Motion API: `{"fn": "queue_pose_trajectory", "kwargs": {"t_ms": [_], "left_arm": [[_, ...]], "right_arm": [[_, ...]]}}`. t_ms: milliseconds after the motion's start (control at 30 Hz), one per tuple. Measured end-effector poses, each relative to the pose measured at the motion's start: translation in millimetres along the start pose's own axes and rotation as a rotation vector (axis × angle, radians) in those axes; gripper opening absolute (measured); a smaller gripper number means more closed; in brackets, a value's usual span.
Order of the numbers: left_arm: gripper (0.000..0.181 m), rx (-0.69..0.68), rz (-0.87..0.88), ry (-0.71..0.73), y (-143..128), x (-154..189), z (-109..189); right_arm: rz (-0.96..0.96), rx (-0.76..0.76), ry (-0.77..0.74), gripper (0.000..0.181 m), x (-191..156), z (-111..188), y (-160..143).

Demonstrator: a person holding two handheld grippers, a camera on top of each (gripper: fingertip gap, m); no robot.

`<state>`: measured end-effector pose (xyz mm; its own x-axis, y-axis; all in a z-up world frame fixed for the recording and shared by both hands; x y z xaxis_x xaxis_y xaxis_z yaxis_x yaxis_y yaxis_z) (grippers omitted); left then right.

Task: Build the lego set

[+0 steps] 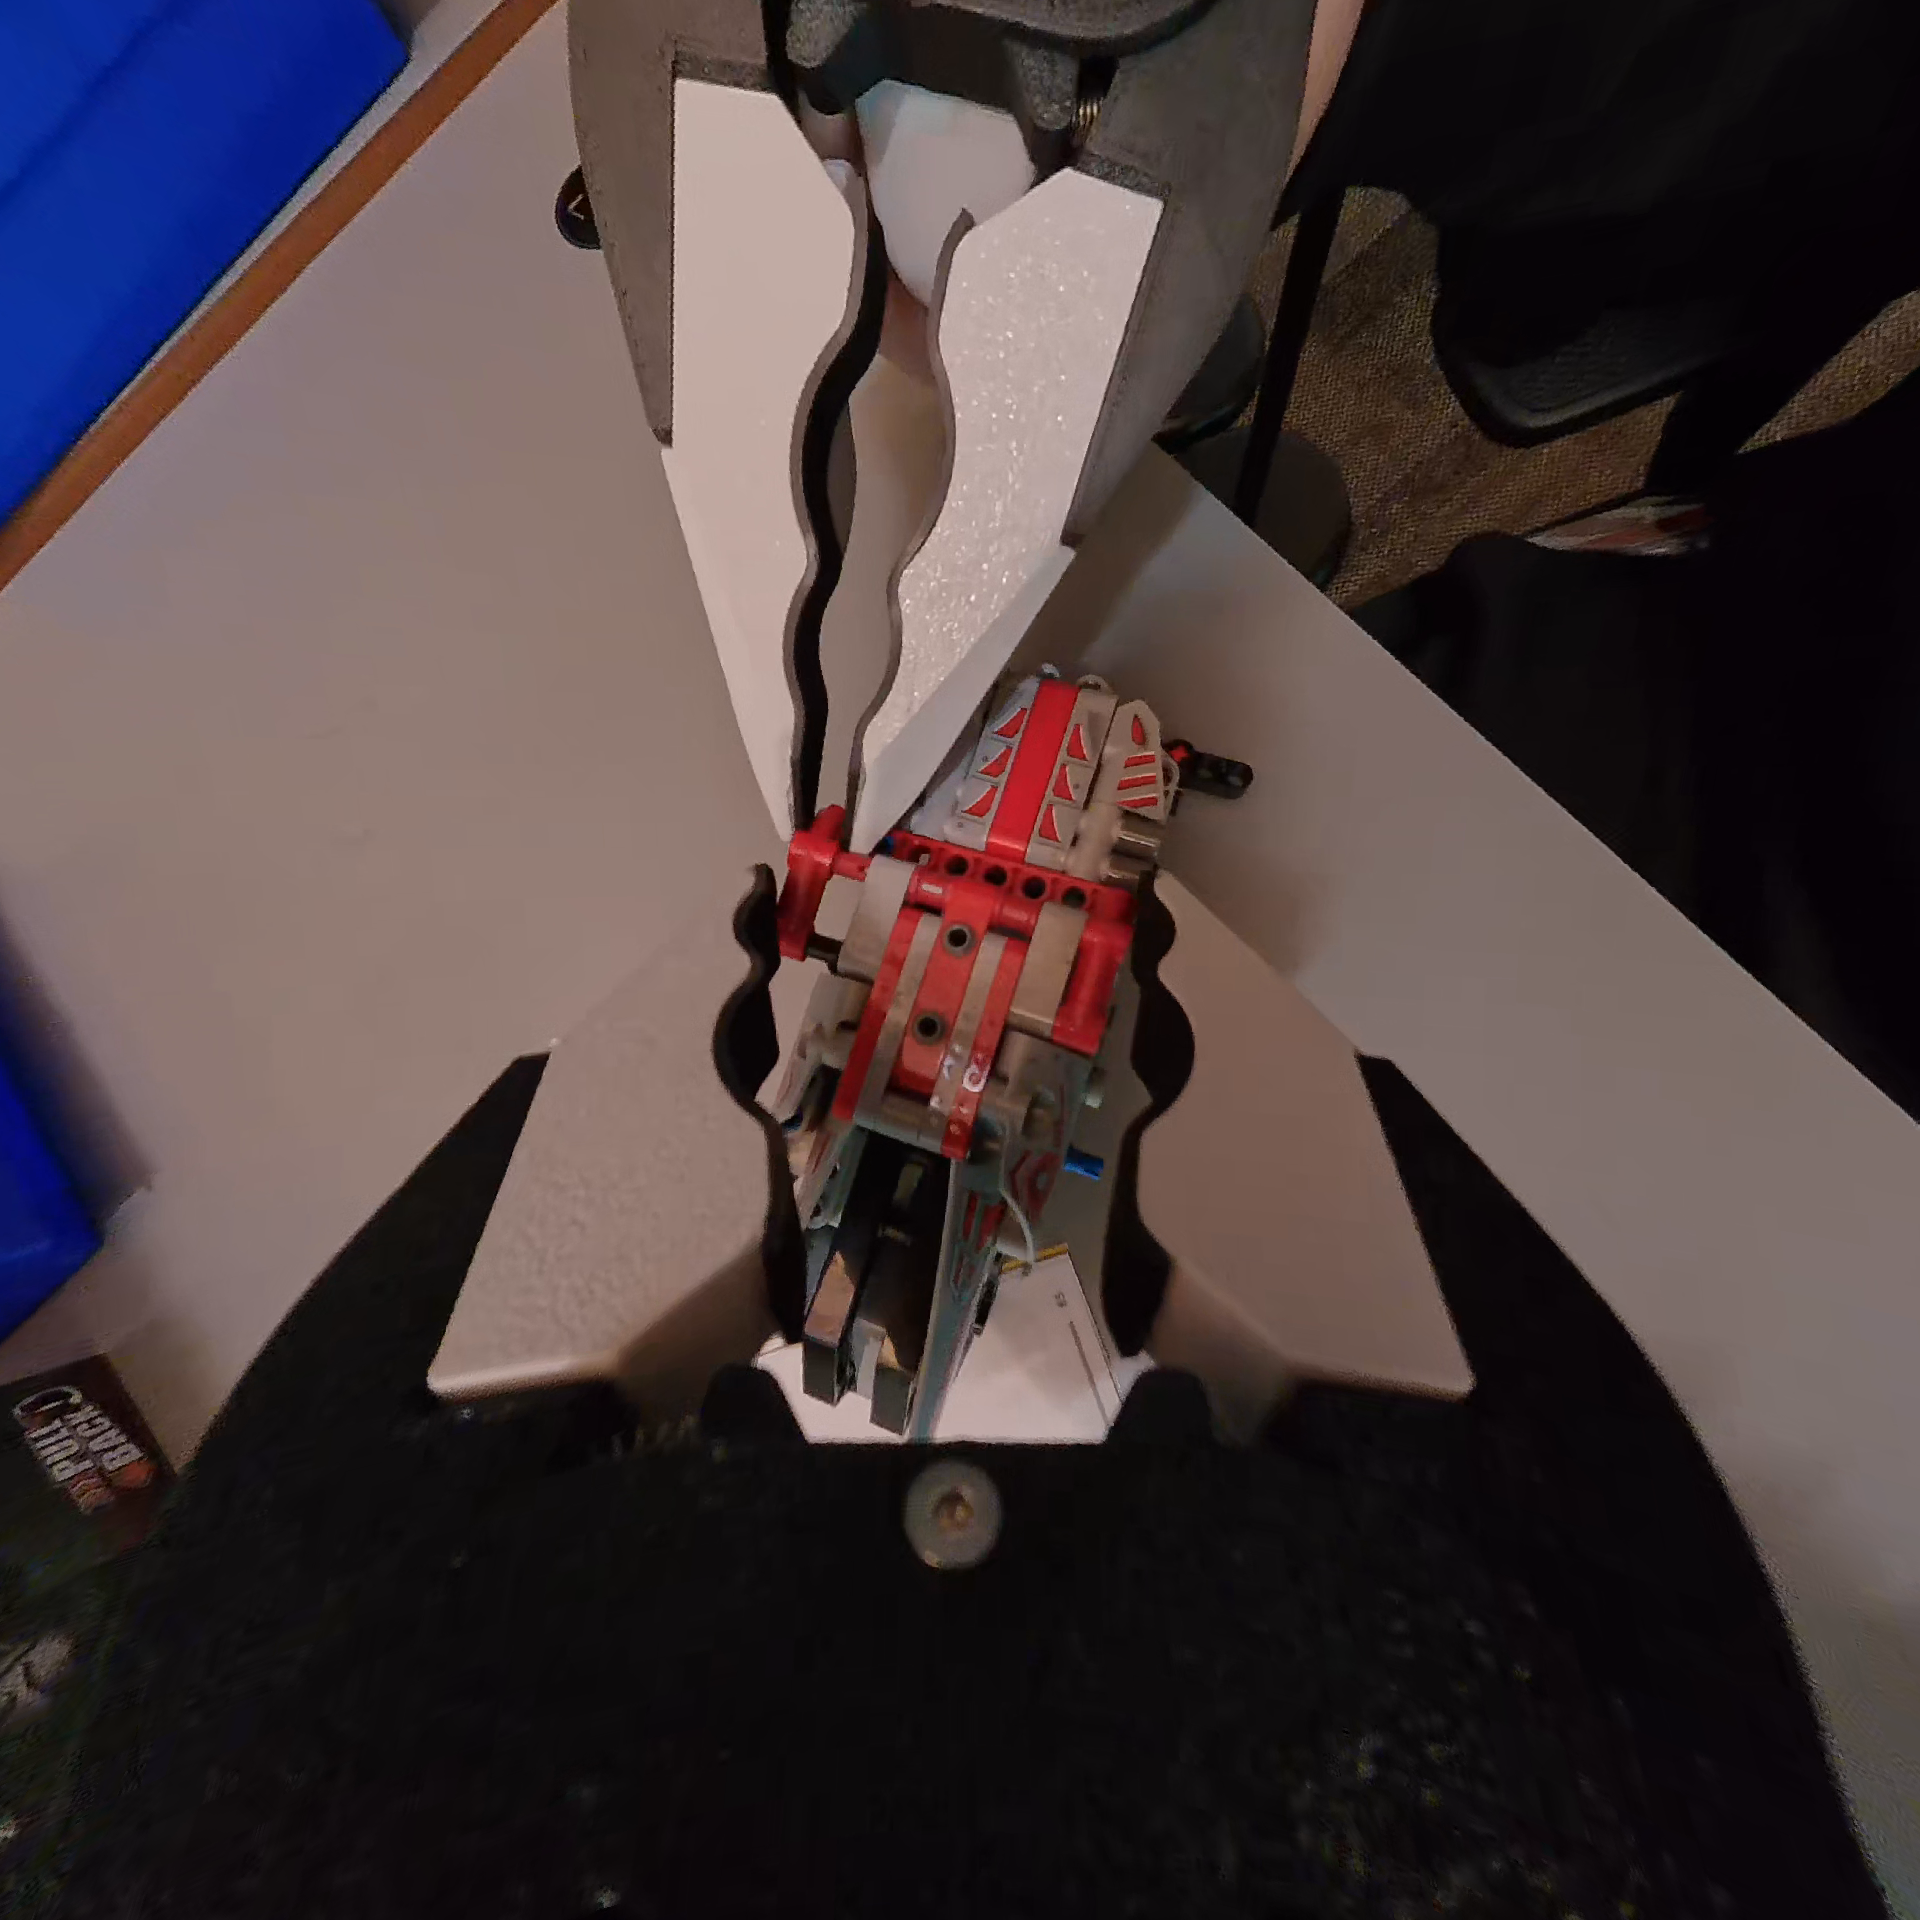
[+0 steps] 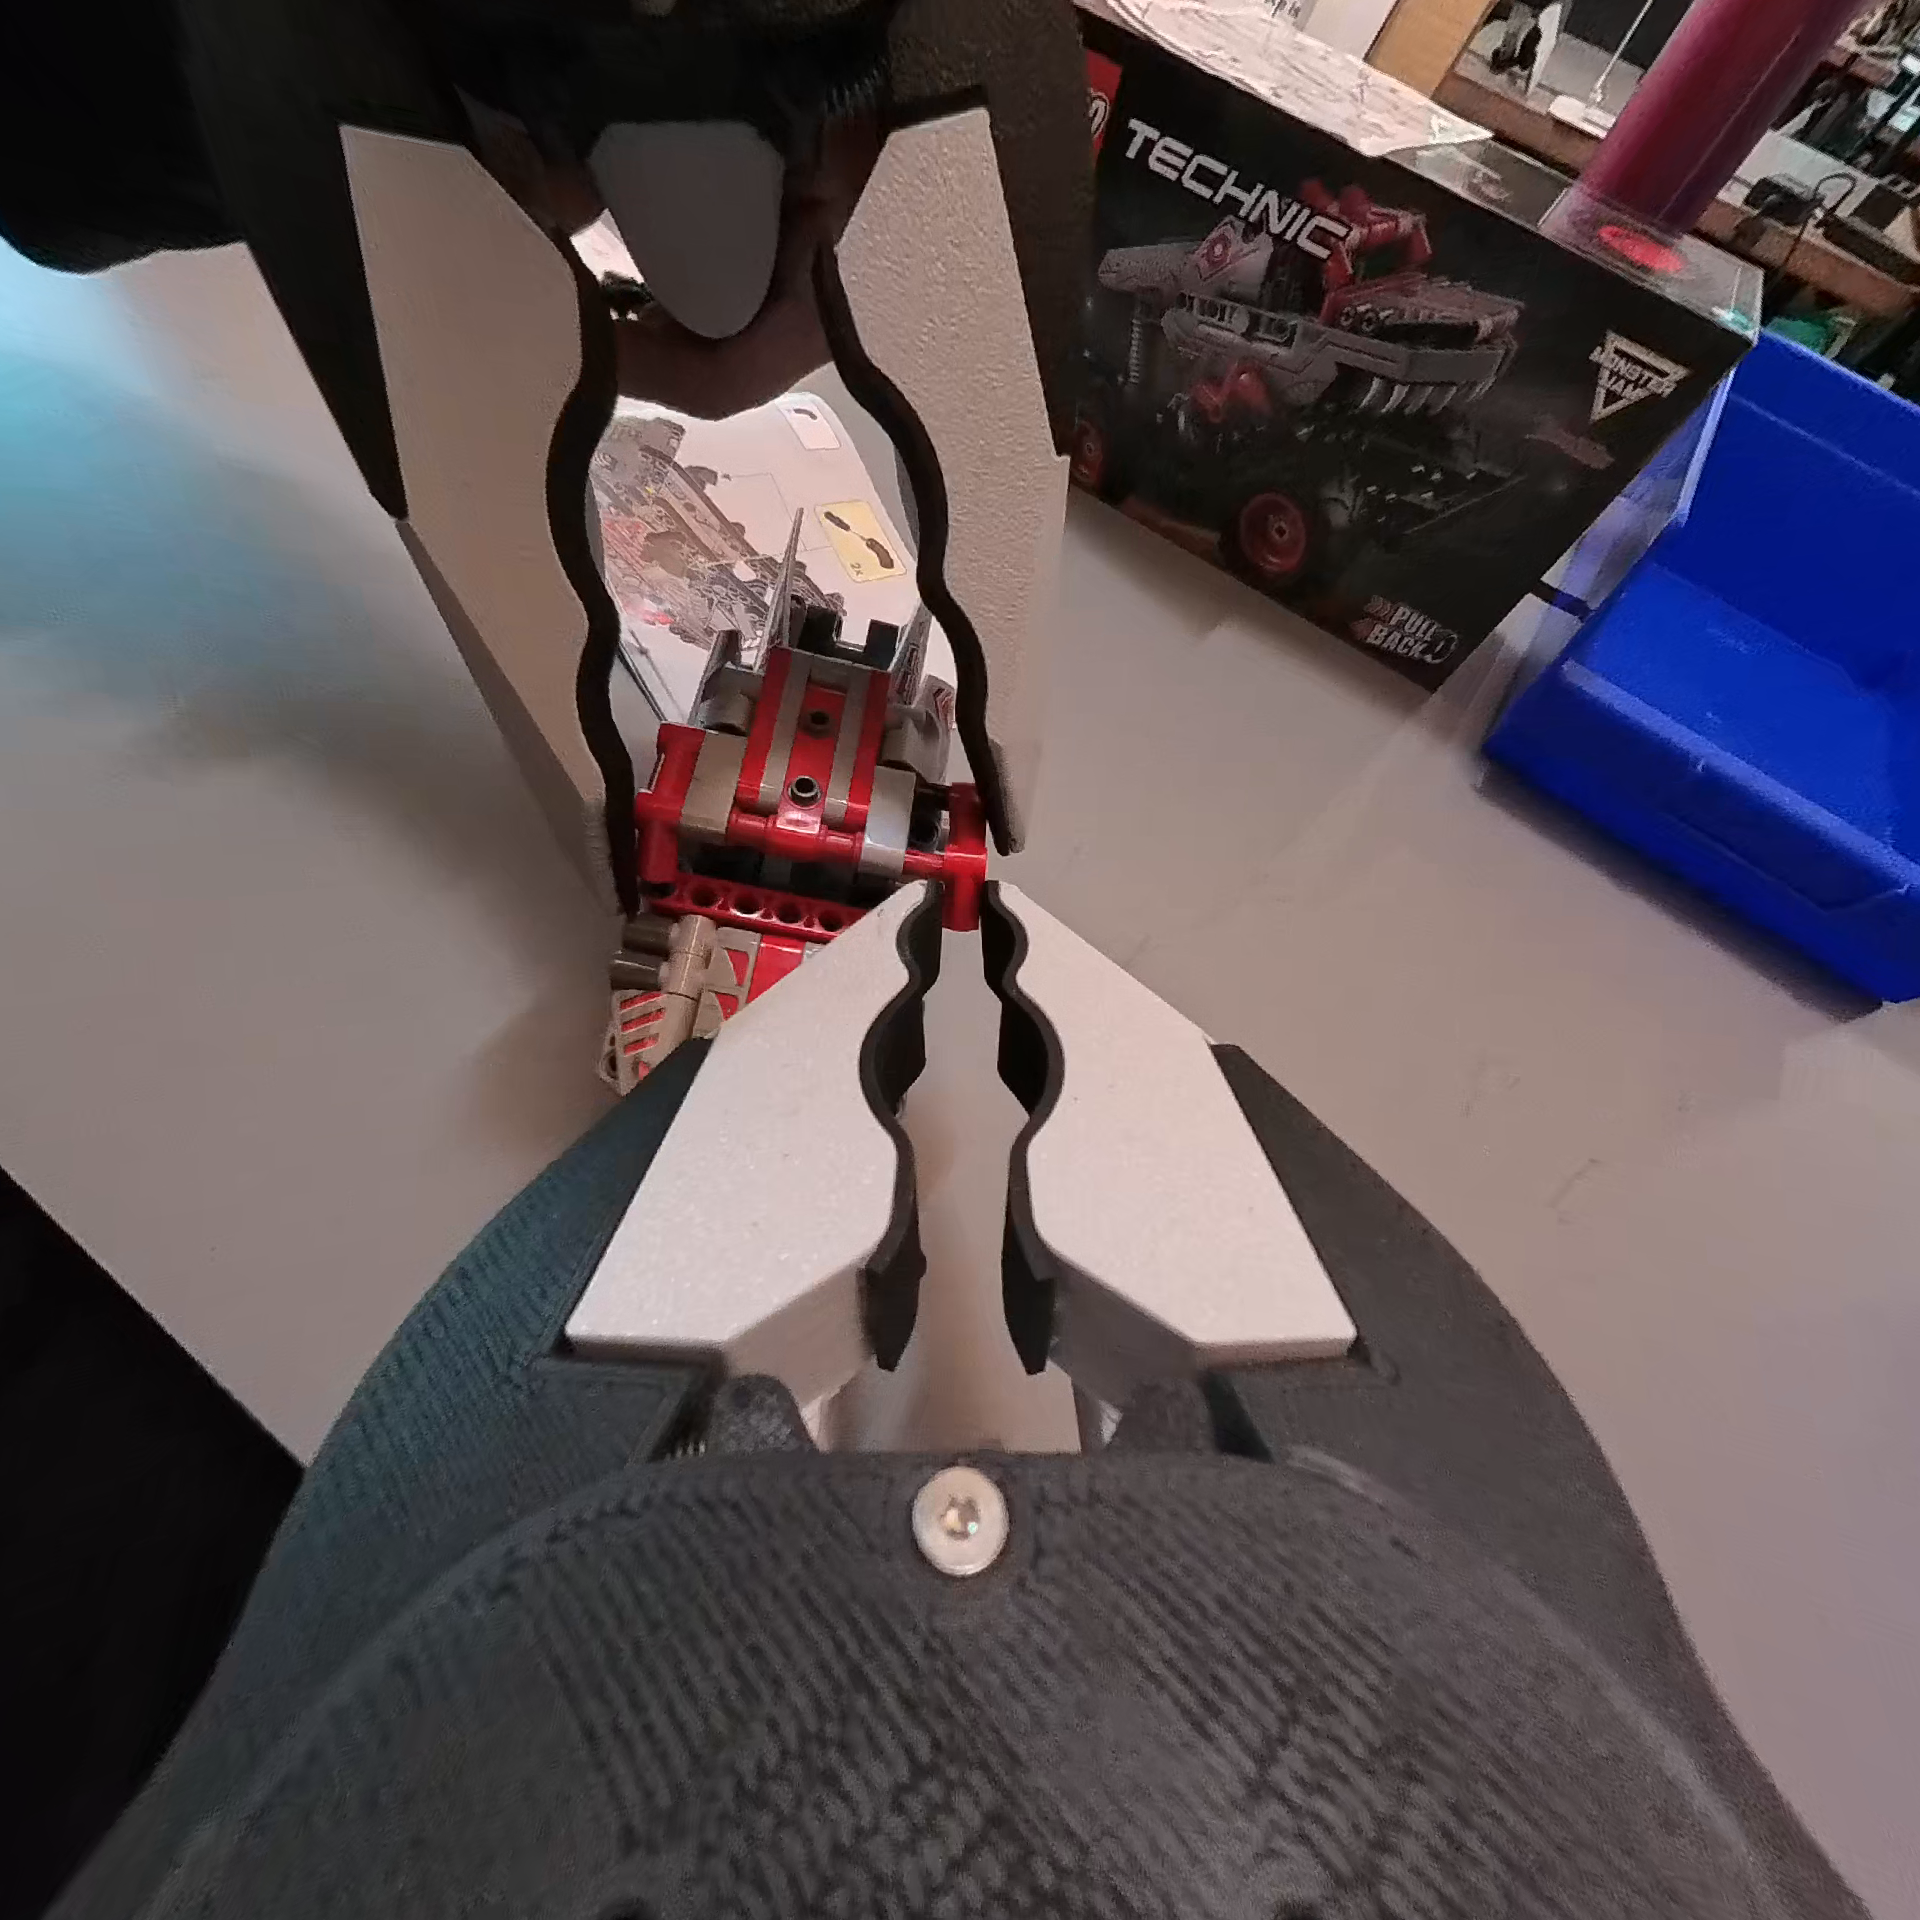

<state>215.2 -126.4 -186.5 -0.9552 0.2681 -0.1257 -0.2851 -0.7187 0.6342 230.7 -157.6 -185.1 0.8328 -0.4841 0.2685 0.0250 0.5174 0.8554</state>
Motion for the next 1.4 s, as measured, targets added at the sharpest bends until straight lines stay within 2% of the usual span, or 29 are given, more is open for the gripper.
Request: {"fn": "queue_pose_trajectory", "kwargs": {"t_ms": [33, 200, 467, 667, 833, 1100, 1400], "left_arm": [[0.066, 0.001, -0.004, -0.002, 0.0, 0.4, -0.2], [0.066, 0.012, -0.012, -0.017, -0.6, 0.4, -1.1], [0.067, 0.061, -0.01, -0.044, -1.1, 0.2, -2.3], [0.067, 0.093, 0.012, -0.032, -1.9, 0.6, -2.1], [0.066, 0.139, 0.022, -0.038, -2.0, -1.5, -2.5], [0.065, 0.119, 0.007, -0.045, -1.9, -2.5, -2.0], [0.068, 0.189, 0.044, -0.071, -4.1, -3.1, -1.1]], "right_arm": [[0.001, -0.003, -0.001, 0.006, -0.6, 0.6, 0.2], [0.013, -0.013, 0.004, 0.006, -1.0, -0.3, -1.2], [-0.096, 0.131, 0.084, 0.006, -0.5, -1.5, -1.9], [-0.079, 0.216, 0.116, 0.005, -1.1, -1.8, -2.9], [-0.039, 0.211, 0.106, 0.006, -0.1, -3.6, -3.9], [-0.009, 0.182, 0.11, 0.006, 0.9, -3.8, -3.7], [-0.157, 0.297, 0.193, 0.006, 1.6, -5.3, -4.5]]}}
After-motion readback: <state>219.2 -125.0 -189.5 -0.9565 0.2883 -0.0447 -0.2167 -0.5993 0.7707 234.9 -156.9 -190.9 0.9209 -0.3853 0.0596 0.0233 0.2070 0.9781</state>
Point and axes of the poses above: each gripper's, where its closed fingertips meet, z back along the fingers, y out of its top, x = y × z across the jaws, the point moved 2 cm from there along z, back along the fingers, and after that the axes turned 4 degrees about z, right-handed, at the moved point
